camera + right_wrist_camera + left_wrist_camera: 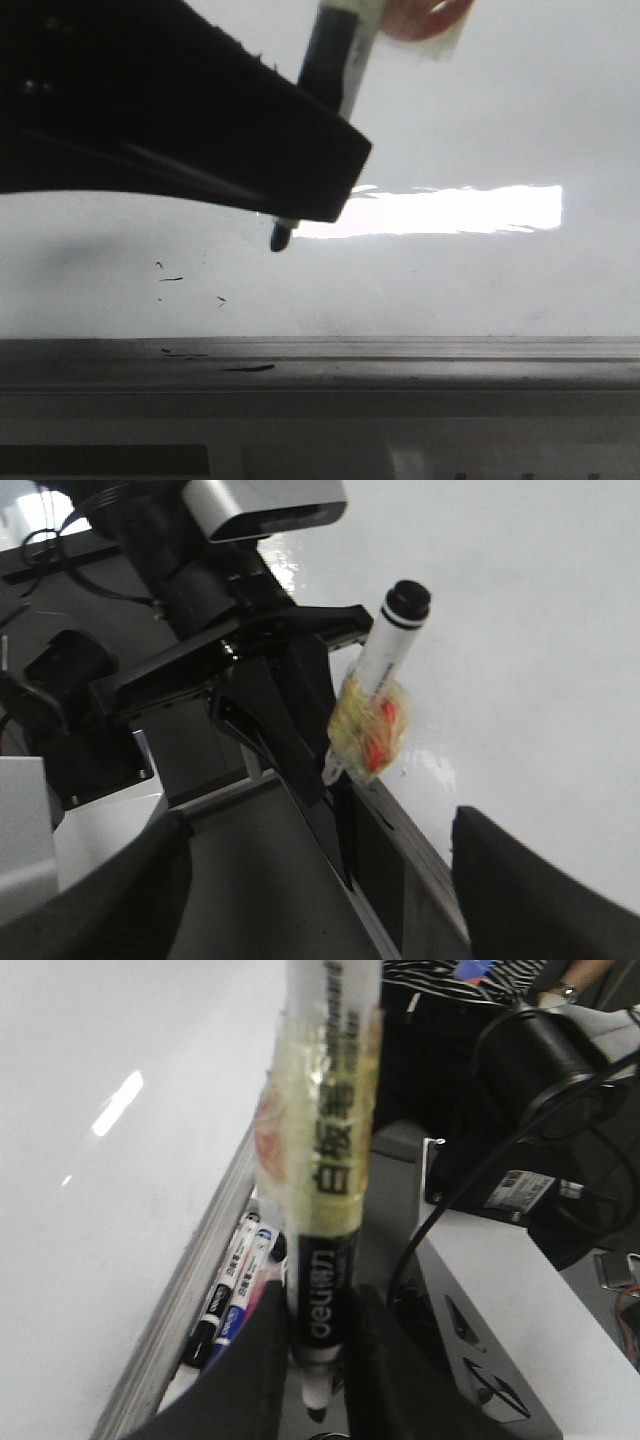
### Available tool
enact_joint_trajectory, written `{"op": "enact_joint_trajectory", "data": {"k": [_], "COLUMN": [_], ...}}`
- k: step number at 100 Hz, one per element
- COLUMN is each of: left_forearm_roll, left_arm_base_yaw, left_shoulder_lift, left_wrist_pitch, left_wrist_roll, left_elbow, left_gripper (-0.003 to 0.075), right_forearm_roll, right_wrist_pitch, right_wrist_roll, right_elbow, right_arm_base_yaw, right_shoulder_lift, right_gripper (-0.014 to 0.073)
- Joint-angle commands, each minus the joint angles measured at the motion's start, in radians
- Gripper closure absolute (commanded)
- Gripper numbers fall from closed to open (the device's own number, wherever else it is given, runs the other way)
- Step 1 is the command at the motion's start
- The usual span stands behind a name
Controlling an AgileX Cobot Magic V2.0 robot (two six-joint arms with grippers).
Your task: Write number 7 on whiteboard
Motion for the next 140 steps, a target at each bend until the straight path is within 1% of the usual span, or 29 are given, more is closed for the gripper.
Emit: {"op": "enact_joint_trajectory", "data": {"k": [1,8,13,38,52,68,97,109,114,121,124,126,131,133,138,140], "left_forearm_roll": [-0.077,-0.065,-0.062,-0.062,-0.062,-0.062,-0.066,-0.068,-0.068,-0.071,-0.072,-0.074,-0.073,-0.073,-0.074,-0.074], "left_arm_base_yaw": [0.002,0.002,0.002,0.002,0.002,0.002,0.002,0.002,0.002,0.002,0.002,0.002,0.002,0.002,0.002,0.002], "left_shoulder_lift": [-0.018,-0.013,-0.009,-0.009,-0.009,-0.009,-0.009,-0.009,-0.009,-0.009,-0.009,-0.009,-0.009,-0.009,-0.009,-0.009], "left_wrist_pitch": [0.099,0.177,0.206,0.21,0.21,0.213,0.213,0.213,0.215,0.227,0.231,0.232,0.237,0.236,0.236,0.236], "left_wrist_roll": [0.062,0.093,0.098,0.098,0.098,0.098,0.098,0.098,0.098,0.098,0.098,0.098,0.098,0.098,0.098,0.098], "left_elbow": [-0.025,-0.025,-0.025,-0.025,-0.025,-0.025,-0.025,-0.025,-0.025,-0.025,-0.025,-0.025,-0.025,-0.025,-0.025,-0.025], "left_gripper": [0.074,0.074,0.074,0.074,0.074,0.074,0.074,0.074,0.074,0.074,0.074,0.074,0.074,0.074,0.074,0.0738], "right_forearm_roll": [0.145,0.18,0.2,0.304,0.388,0.454,0.466,0.489,0.496,0.507,0.509,0.509,0.509,0.509,0.509,0.509], "right_wrist_pitch": [-0.006,-0.014,-0.026,-0.031,-0.086,-0.125,-0.144,-0.11,-0.094,-0.068,-0.063,-0.061,-0.057,-0.057,-0.057,-0.057], "right_wrist_roll": [-0.164,-0.226,-0.255,-0.406,-0.469,-0.532,-0.532,-0.532,-0.532,-0.532,-0.532,-0.532,-0.532,-0.532,-0.541,-0.546], "right_elbow": [-0.029,-0.029,-0.029,-0.029,-0.029,-0.029,-0.029,-0.029,-0.029,-0.029,-0.029,-0.029,-0.029,-0.029,-0.029,-0.029], "right_arm_base_yaw": [0.0,0.027,0.05,0.189,0.235,0.249,0.249,0.249,0.249,0.253,0.257,0.259,0.271,0.275,0.289,0.293], "right_shoulder_lift": [0.041,0.062,0.079,0.196,0.254,0.306,0.391,0.409,0.416,0.427,0.43,0.433,0.438,0.441,0.448,0.451], "right_gripper": [0.0103,0.0103,0.0103,0.0103,0.0103,0.0103,0.0103,0.011,0.0145,0.0242,0.0307,0.0335,0.0463,0.0498,0.0631,0.0666]}}
